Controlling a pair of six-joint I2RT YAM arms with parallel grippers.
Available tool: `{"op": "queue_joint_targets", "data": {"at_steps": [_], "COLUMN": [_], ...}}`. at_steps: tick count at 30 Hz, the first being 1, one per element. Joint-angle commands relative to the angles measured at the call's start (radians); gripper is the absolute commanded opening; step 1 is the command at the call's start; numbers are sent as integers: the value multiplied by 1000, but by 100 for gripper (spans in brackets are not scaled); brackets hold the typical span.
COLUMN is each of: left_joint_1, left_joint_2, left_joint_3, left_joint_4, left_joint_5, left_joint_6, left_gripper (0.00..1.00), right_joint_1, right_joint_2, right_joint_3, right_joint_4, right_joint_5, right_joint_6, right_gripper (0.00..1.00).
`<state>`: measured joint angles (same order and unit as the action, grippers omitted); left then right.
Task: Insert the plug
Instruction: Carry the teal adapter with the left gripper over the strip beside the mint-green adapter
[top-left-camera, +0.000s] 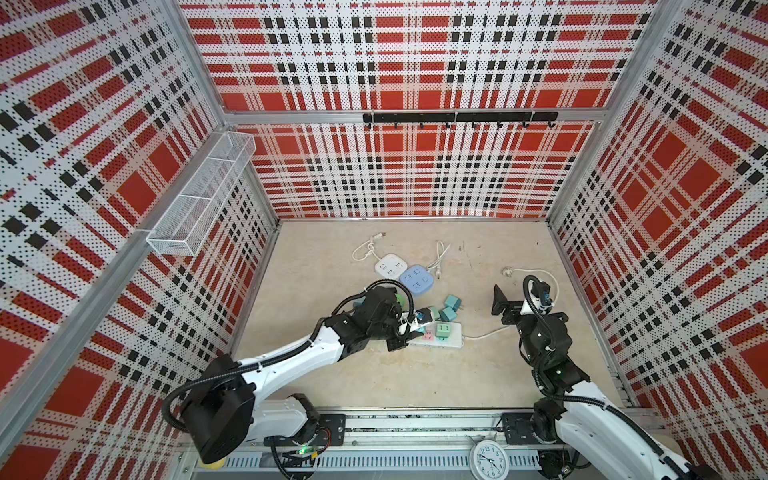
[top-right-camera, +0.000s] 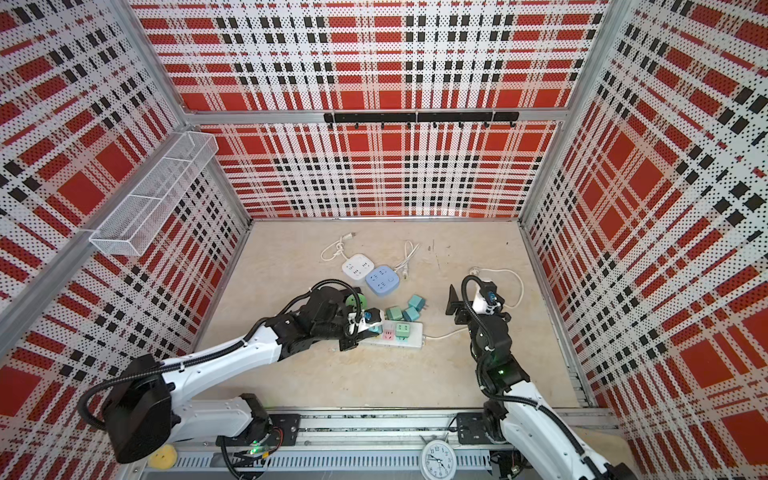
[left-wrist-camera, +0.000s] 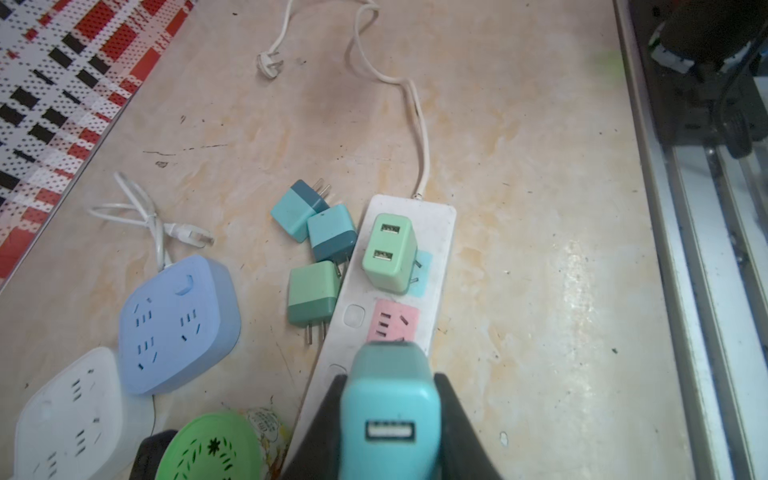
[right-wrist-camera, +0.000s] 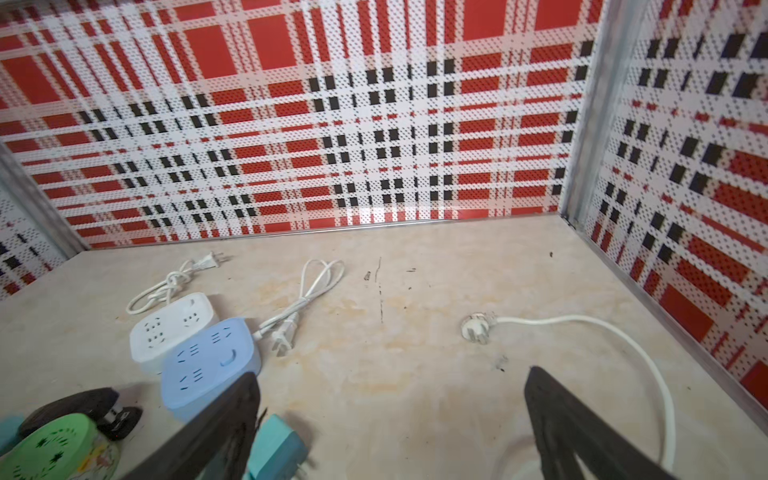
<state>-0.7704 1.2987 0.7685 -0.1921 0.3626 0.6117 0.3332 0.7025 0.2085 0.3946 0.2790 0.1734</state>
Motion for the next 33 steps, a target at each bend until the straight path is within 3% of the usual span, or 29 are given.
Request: {"op": "queue_joint_targets", "data": {"at_steps": [1, 5, 9, 33], "left_joint_1": [17, 25, 16, 17], "left_joint_2": [38, 109, 176, 398], "left_joint_3": [59, 121, 159, 293], "left_joint_4": [-65, -130, -154, -190], "left_joint_5": [83, 106, 89, 98], "left_joint_6": [133, 176, 203, 235], "left_gripper": [0, 0, 0, 0], "right_joint_1": [-60, -85, -86, -85], "right_joint_2": [73, 175, 207, 278], "right_joint_3": [-43, -33, -59, 6], "right_joint_4": [96, 166, 229, 150], "right_joint_5": [-152, -228, -183, -240], "right_joint_6": [98, 100, 124, 117], "right_gripper": [100, 100, 100, 100]}}
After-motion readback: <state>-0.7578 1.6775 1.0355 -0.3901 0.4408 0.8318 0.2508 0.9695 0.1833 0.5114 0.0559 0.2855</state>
